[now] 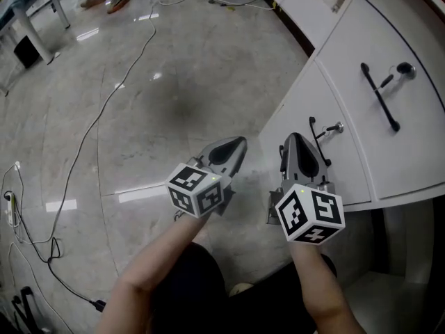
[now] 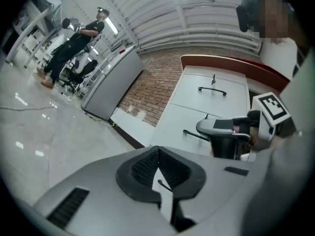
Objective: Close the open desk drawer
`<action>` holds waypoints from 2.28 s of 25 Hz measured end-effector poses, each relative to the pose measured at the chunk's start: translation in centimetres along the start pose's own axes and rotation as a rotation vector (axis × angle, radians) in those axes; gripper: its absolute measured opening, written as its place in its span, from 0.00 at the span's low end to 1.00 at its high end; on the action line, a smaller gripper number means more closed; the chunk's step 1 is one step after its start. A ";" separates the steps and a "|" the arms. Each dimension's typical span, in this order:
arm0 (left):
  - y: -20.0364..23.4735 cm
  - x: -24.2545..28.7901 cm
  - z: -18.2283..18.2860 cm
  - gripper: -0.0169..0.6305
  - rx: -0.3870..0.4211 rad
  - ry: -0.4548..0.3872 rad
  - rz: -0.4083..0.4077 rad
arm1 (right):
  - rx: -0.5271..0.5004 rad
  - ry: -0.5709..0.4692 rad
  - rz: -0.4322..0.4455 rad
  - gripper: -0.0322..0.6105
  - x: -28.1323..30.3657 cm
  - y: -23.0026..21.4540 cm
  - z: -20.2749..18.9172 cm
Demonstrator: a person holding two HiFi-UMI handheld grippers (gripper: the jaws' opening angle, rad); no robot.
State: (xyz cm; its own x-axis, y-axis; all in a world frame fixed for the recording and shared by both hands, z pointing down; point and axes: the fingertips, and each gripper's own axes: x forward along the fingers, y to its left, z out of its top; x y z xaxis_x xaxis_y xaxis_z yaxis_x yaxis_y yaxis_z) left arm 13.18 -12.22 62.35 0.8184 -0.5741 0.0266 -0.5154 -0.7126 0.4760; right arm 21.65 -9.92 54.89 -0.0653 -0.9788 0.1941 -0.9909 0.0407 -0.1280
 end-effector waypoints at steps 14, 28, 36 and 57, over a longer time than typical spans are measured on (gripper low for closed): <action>-2.3 -7.4 8.2 0.04 0.134 -0.058 0.169 | 0.031 0.034 -0.040 0.07 -1.8 5.3 3.8; -6.7 -13.5 14.3 0.04 0.034 -0.087 0.275 | -0.003 -0.056 0.011 0.07 -4.7 9.5 12.9; -12.8 -17.0 26.1 0.04 0.077 -0.069 0.272 | 0.015 -0.007 -0.022 0.07 -10.4 12.1 21.6; -29.5 -21.5 46.5 0.04 0.155 -0.050 0.240 | -0.125 0.138 0.091 0.07 -22.1 20.3 41.2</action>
State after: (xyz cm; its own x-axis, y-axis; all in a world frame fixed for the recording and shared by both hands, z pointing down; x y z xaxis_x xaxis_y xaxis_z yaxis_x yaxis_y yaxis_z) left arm -1.03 2.44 6.88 0.6565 -0.7503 0.0777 -0.7289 -0.6046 0.3211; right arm 7.82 4.26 7.96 -0.1621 -0.9336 0.3195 -0.9865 0.1606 -0.0312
